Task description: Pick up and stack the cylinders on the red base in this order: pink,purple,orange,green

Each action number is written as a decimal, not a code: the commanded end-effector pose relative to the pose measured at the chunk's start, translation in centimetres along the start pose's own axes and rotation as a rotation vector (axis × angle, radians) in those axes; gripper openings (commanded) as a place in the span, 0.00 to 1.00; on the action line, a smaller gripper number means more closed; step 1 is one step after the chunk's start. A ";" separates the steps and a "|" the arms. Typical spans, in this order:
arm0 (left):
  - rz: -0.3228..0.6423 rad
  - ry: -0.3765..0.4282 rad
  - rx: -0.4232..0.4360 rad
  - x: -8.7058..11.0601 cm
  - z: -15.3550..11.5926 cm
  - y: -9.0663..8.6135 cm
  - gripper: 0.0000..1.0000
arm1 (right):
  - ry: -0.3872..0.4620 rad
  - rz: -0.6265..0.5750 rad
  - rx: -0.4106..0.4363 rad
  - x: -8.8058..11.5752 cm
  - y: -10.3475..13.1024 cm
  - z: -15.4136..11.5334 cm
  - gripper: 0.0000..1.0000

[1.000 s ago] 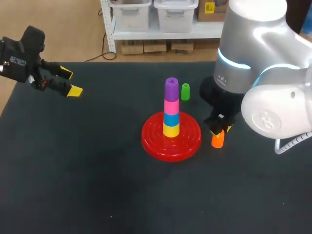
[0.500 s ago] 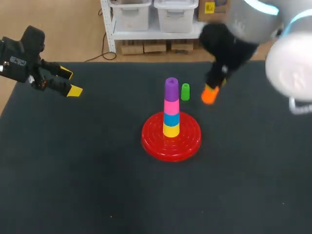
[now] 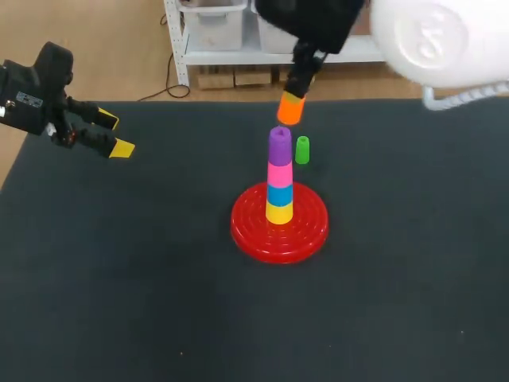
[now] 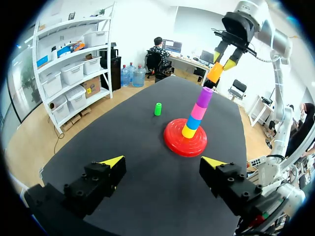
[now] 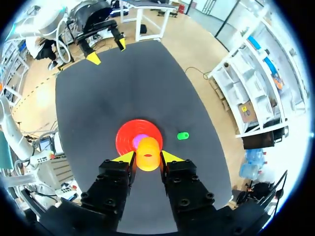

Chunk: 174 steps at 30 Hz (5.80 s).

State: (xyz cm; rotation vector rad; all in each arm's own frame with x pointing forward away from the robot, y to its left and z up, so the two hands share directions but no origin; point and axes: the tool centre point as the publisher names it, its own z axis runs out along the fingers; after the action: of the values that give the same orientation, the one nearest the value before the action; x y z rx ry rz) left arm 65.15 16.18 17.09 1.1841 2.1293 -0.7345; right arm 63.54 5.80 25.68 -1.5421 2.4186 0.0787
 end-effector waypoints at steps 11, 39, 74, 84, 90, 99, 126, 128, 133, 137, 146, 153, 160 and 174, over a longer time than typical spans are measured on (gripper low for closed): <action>0.003 -0.004 0.003 0.1 0.0 0.1 1.00 | 0.105 -0.026 -0.003 -1.2 -0.6 1.6 0.00; 0.003 -0.004 0.003 0.1 0.0 0.1 1.00 | 0.118 -0.023 -0.039 -0.8 0.1 2.4 0.00; 0.003 -0.004 0.003 0.1 0.0 0.1 1.00 | 0.127 -0.023 -0.054 -0.6 0.4 2.6 0.00; 0.003 -0.004 0.003 0.1 0.0 0.1 1.00 | 0.112 -0.021 -0.047 -0.7 0.2 1.9 0.00; 0.003 -0.004 0.003 0.1 0.0 0.1 1.00 | 0.115 -0.021 -0.049 -0.4 0.3 2.0 0.00; 0.003 -0.004 0.003 0.1 0.0 0.1 1.00 | 0.117 -0.017 -0.049 -0.2 0.4 2.1 0.00; 0.003 -0.004 0.003 0.1 0.0 0.1 1.00 | 0.133 -0.006 -0.059 -0.2 0.5 3.9 0.00; 0.003 -0.004 0.003 0.1 0.0 0.1 1.00 | 0.137 -0.005 -0.062 -0.2 0.5 4.2 0.00; 0.003 -0.004 0.003 0.1 0.0 0.1 1.00 | 0.153 0.006 -0.072 -0.3 0.1 5.0 0.00; 0.003 -0.004 0.003 0.1 0.0 0.1 1.00 | 0.159 0.013 -0.077 -0.3 0.0 5.3 0.00; 0.003 -0.004 0.003 0.1 0.0 0.1 1.00 | 0.020 0.023 -0.084 -1.2 0.0 1.4 1.00; 0.003 -0.004 0.003 0.1 0.0 0.1 1.00 | -0.069 0.155 -0.011 -1.9 -4.1 -0.1 1.00; 0.003 -0.004 0.003 0.1 0.0 0.1 1.00 | -0.017 0.287 0.033 -1.9 -8.4 6.3 1.00; 0.003 -0.004 0.003 0.1 0.0 0.1 1.00 | 0.124 0.551 -0.022 0.5 -12.4 17.3 1.00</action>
State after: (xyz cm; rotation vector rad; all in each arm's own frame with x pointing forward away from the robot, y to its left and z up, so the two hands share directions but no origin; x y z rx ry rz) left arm 65.15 16.17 17.10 1.1841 2.1293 -0.7346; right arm 76.00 2.74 12.64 -0.8729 2.8133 0.1366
